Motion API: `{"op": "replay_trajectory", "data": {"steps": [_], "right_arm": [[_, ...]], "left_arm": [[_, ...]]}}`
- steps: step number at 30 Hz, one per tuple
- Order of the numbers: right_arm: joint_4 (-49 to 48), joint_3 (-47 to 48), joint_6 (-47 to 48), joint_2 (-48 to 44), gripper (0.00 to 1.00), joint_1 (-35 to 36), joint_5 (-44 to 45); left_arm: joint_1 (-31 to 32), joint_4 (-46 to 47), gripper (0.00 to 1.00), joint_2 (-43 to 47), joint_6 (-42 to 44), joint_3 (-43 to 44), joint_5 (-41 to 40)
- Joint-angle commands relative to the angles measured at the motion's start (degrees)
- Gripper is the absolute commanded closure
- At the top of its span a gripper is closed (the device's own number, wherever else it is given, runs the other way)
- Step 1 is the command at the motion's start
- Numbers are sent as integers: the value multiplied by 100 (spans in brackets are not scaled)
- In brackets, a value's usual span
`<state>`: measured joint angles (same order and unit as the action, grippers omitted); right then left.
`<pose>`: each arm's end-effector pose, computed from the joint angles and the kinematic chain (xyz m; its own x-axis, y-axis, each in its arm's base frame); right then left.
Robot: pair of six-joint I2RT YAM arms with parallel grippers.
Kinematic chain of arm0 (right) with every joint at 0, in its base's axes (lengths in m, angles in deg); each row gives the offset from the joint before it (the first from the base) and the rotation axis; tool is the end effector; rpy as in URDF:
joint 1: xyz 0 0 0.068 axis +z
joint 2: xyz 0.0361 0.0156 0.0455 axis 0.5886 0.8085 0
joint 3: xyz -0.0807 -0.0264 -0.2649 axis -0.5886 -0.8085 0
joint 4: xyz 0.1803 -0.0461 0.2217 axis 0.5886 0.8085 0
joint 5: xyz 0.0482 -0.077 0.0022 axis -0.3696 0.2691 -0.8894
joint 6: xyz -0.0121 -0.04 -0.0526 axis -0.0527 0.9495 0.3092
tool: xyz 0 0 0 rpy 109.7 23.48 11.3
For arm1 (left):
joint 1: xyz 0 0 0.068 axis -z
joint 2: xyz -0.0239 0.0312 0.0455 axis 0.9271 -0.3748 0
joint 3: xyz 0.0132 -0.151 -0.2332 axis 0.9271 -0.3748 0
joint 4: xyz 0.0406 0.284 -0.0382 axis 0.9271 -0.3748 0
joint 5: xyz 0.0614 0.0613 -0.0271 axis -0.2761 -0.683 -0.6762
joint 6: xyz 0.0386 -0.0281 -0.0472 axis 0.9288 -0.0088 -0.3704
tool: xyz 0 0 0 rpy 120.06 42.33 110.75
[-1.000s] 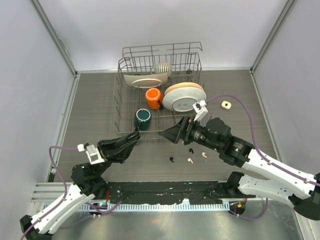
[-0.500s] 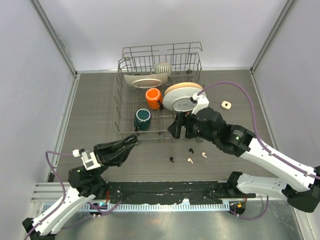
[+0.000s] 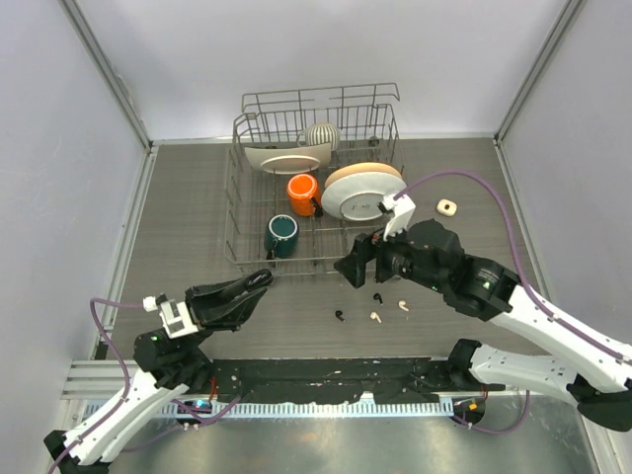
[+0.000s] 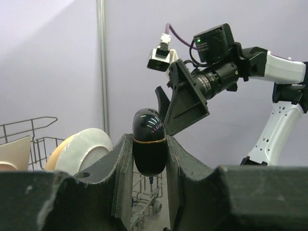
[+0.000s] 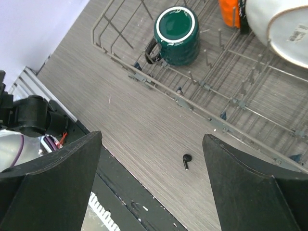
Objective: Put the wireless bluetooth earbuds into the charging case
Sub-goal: Open the charging case.
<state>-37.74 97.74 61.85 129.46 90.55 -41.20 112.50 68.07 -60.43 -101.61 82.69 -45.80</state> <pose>0.1379 0.1833 0.3719 -0.4982 0.0011 -0.8671 -0.5991 0.7225 0.3452 0.0728 -0.0900 0.2718 0.2632 -0.6061 -0.7506 0.9039 0.4269 -0.0278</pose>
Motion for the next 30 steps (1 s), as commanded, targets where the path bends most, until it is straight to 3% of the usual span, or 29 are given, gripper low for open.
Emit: {"op": "replay_trajectory", "data": {"steps": [1, 17, 30], "right_arm": [[-1, 274, 346, 300, 9, -1, -307], [-835, 387, 461, 687, 10, 122, -1326], [-1345, 1012, 891, 1372, 10, 1317, -1265]], "left_arm": [[-4, 415, 100, 280, -77, -782, 74], [-4, 407, 100, 289, -42, -799, 479], [-4, 416, 100, -352, -33, -773, 584]]}}
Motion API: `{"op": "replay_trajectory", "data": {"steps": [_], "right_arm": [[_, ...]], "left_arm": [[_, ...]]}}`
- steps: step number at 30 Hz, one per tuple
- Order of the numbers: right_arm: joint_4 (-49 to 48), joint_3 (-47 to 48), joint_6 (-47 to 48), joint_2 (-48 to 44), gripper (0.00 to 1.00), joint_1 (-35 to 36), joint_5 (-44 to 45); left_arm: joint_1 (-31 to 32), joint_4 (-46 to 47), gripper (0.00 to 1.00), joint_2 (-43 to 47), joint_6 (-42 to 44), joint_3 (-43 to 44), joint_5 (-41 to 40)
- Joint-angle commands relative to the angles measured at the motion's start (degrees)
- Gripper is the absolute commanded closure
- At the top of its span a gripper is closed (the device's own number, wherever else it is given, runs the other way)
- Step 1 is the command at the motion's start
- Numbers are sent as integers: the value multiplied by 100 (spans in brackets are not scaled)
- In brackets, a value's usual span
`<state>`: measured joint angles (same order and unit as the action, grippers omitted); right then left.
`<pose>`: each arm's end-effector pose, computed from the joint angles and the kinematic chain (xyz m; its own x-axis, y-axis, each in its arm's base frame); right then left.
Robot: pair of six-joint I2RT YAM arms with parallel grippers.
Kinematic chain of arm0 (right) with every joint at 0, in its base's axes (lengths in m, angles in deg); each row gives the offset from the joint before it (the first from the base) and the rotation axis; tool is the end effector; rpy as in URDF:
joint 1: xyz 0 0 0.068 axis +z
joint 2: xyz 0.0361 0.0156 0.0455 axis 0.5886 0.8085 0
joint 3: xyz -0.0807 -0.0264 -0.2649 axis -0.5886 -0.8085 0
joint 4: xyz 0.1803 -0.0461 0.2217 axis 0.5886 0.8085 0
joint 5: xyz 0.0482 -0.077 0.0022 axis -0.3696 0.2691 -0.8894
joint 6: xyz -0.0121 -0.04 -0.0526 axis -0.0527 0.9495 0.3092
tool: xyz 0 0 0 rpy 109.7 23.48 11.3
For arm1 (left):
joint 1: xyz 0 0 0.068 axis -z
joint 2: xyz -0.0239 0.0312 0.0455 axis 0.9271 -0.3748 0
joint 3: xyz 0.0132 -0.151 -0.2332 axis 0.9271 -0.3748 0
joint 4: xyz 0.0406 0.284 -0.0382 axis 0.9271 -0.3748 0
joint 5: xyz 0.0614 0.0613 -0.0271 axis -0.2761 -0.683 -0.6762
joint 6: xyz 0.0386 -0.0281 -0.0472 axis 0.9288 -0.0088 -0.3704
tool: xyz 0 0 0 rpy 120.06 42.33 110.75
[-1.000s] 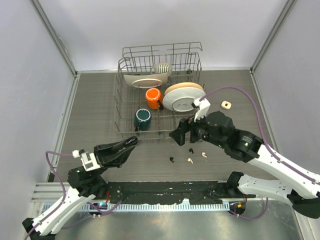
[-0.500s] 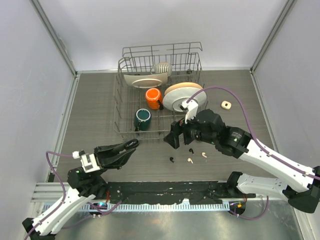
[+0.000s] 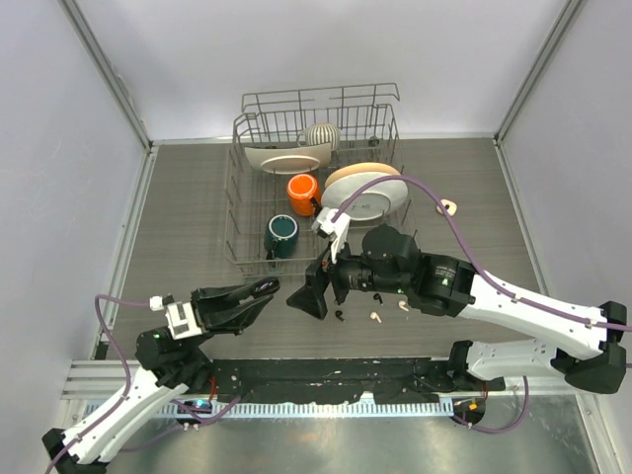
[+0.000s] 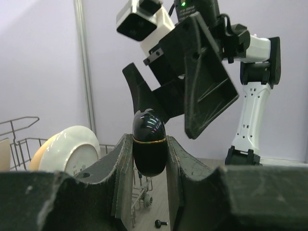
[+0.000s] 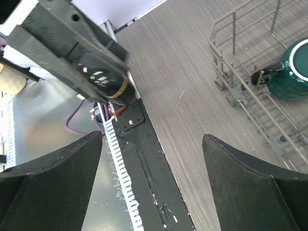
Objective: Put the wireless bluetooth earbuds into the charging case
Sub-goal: Open the charging case.
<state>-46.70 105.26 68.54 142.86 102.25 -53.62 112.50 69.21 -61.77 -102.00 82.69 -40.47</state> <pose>0.1129 0.2703 0.3853 -0.4045 -0.1791 -0.8968 -0.8697 0.3787 0.3166 0.0701 -0.0940 0.2704 0.2478 -0.5902 -0.7683 0.9326 0.3602 0.0241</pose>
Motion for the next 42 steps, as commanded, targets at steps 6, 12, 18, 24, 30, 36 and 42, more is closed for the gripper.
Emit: {"op": "replay_trajectory", "data": {"steps": [6, 12, 18, 24, 30, 36, 42], "right_arm": [[-651, 251, 170, 155, 10, 210, -16], [-722, 225, 143, 278, 10, 210, 406], [-766, 295, 126, 437, 10, 210, 881], [-933, 313, 47, 481, 10, 201, 907], [-994, 357, -50, 498, 10, 157, 899], [-1144, 357, -234, 481, 10, -36, 697], [-1214, 348, -349, 481, 10, -159, 433]], "left_arm": [[-4, 364, 100, -518, -3, -747, 42], [-4, 364, 100, -624, -3, -729, 226], [-13, 408, 100, -580, -64, -720, 393], [-4, 276, 100, -545, -47, -712, 613], [-4, 250, 100, -571, -29, -694, 798], [-4, 127, 100, -580, -29, -668, 947], [-4, 83, 100, -580, -29, -659, 974]]}}
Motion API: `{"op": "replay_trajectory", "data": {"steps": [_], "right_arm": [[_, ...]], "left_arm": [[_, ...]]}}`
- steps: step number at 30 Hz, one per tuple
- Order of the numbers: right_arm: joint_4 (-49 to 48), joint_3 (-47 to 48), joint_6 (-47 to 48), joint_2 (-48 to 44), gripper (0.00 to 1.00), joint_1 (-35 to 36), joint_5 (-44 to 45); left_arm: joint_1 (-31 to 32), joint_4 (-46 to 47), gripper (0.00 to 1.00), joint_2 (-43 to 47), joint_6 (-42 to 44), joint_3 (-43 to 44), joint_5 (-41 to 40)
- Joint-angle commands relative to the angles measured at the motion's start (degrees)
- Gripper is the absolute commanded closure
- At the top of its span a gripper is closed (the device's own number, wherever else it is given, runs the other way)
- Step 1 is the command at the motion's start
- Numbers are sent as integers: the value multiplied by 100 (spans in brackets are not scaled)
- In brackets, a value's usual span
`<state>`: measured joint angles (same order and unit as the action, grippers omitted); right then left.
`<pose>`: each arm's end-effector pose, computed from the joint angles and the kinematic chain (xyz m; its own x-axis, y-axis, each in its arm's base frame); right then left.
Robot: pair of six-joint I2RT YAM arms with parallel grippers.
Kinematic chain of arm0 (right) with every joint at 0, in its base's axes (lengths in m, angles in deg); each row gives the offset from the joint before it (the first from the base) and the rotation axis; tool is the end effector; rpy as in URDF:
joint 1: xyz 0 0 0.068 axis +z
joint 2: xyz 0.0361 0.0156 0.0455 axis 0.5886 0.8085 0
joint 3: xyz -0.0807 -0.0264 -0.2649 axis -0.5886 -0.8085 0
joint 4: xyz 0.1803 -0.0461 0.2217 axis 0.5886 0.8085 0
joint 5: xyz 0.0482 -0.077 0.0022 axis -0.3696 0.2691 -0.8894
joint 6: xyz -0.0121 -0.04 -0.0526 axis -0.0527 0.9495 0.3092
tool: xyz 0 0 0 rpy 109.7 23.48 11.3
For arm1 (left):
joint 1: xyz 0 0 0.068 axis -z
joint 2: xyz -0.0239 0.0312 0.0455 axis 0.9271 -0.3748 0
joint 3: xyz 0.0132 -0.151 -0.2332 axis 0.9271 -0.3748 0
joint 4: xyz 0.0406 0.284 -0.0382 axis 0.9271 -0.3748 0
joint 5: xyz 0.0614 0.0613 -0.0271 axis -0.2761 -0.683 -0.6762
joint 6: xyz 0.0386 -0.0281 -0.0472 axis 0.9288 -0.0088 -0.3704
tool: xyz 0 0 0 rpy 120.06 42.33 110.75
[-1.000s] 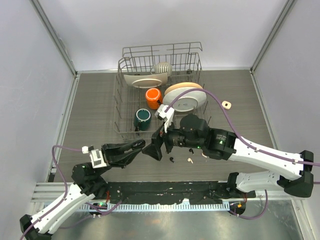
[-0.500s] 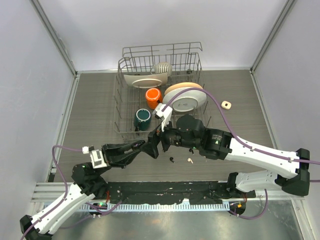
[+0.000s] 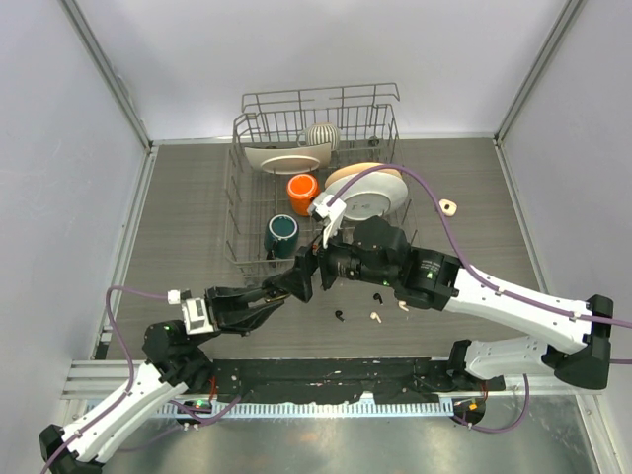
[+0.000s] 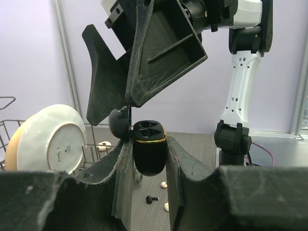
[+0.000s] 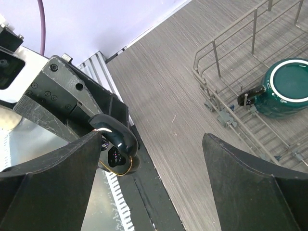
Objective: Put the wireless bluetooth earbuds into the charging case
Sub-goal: Open the charging case, then pick up the earbud from the center of the board.
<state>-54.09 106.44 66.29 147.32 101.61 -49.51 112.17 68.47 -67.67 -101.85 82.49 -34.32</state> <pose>0.1300 0.2906 0.3869 -0.4055 -0.0788 -0.9107 -0.8366 0.4335 0.3350 0.0779 -0.1080 0.2558 0.1775 -0.4989 -0.8483 0.9581 0.2845 0.0331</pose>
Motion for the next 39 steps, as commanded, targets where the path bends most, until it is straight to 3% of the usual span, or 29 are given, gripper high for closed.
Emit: {"op": "replay_trajectory", "data": {"steps": [1, 10, 20, 22, 27, 30, 37, 39], "right_arm": [[-475, 230, -132, 44, 9, -105, -13], [-554, 160, -194, 9, 9, -105, -452], [-590, 133, -185, -422, 8, -114, -286], [-546, 54, -185, -632, 8, -122, -93], [111, -375, -255, -1273, 7, -219, 1531], [708, -735, -378, -1704, 11, -447, 2218], [1783, -1703, -853, -2267, 26, -1142, 2009], [1880, -2045, -1028, -2469, 35, -1195, 2034]], "left_arm": [[20, 174, 100, 28, -44, -657, 273], [29, 43, 100, 89, -9, -648, -115], [29, -107, 100, 10, -9, -631, -475], [29, -115, 100, 28, -9, -622, -484], [20, -229, 100, 151, -18, -604, -484], [29, -343, 100, 282, -9, -595, -493], [29, -572, 100, 537, 26, -551, -458], [29, -625, 100, 573, 26, -560, -432]]}}
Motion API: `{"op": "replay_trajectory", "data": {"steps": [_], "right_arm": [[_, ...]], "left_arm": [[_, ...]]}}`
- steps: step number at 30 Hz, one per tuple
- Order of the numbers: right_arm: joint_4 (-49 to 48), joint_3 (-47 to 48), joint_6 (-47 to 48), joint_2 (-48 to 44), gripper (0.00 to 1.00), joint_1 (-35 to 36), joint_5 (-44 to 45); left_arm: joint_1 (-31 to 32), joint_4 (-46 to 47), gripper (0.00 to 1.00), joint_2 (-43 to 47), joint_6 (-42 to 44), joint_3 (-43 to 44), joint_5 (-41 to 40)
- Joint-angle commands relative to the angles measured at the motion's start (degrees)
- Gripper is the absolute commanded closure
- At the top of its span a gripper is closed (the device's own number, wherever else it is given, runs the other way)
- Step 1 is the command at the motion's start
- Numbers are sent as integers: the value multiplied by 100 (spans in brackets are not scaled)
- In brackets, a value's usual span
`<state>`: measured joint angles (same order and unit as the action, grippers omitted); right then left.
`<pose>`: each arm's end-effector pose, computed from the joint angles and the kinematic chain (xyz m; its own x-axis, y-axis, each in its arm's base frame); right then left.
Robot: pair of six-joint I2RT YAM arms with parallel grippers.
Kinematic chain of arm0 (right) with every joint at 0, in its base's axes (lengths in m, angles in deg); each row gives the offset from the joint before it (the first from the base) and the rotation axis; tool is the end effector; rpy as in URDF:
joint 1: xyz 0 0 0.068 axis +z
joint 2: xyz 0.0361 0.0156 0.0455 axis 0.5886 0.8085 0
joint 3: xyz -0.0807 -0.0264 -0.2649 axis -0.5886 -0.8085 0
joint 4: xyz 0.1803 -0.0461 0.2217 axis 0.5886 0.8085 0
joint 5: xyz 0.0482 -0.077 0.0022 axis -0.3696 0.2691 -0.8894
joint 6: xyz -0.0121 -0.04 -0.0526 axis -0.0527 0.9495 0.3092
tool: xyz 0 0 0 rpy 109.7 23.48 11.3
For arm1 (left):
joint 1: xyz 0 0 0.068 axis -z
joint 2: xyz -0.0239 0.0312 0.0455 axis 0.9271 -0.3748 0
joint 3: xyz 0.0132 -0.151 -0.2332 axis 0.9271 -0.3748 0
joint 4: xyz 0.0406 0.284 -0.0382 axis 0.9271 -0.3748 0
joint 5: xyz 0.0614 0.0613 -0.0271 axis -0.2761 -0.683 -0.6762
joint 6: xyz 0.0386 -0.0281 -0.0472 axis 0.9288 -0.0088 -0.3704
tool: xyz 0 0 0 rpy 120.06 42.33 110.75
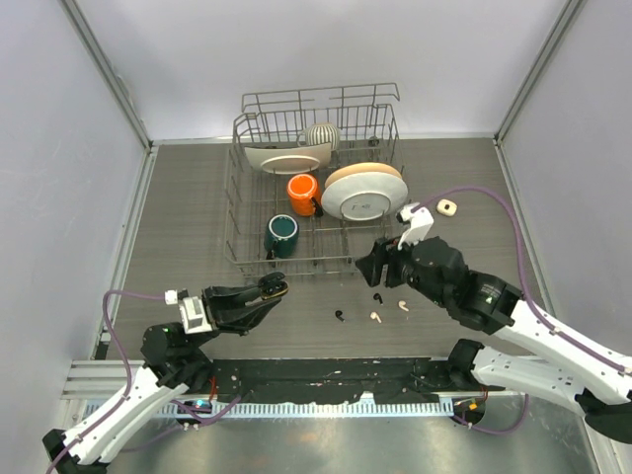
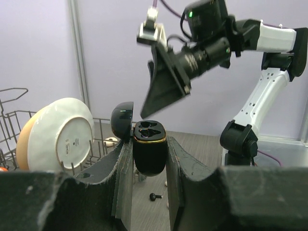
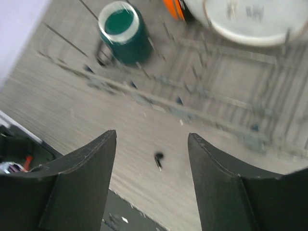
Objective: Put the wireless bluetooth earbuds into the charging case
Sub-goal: Pick up the earbud from the center of the board.
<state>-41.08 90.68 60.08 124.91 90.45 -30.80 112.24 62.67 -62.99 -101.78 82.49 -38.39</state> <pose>0.1384 0.1670 0.3483 -0.4541 0.0844 -0.8869 -0.4717 0.8217 0.3198 0.0779 -0.1034 0.2554 0.1709 -0.5020 -0.8478 0.9406 0.3392 -0.0113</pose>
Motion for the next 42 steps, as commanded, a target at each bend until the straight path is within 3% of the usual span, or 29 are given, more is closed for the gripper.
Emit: {"op": "replay_trajectory", "data": {"steps": [1, 5, 11, 14, 20, 33, 42], "right_arm": [[614, -584, -452, -282, 36, -95, 199], [878, -988, -654, -476, 41, -174, 252], [1045, -1200, -821, -704, 40, -201, -91], [1063, -1218, -997, -748, 23, -210, -126], [1002, -1042, -1173, -844, 6, -201, -39], [703, -1314, -830, -862, 5, -201, 682], [474, -1648, -1015, -942, 16, -201, 1262]], "left_arm": [[14, -37, 100, 114, 20, -551, -25], [14, -55, 100, 131, 28, -560, 28], [14, 33, 100, 105, -7, -560, 28], [14, -2, 100, 105, -68, -569, 19], [22, -2, 100, 123, -95, -569, -7], [14, -72, 100, 149, -24, -569, 1], [14, -196, 100, 237, 2, -507, 45]]}}
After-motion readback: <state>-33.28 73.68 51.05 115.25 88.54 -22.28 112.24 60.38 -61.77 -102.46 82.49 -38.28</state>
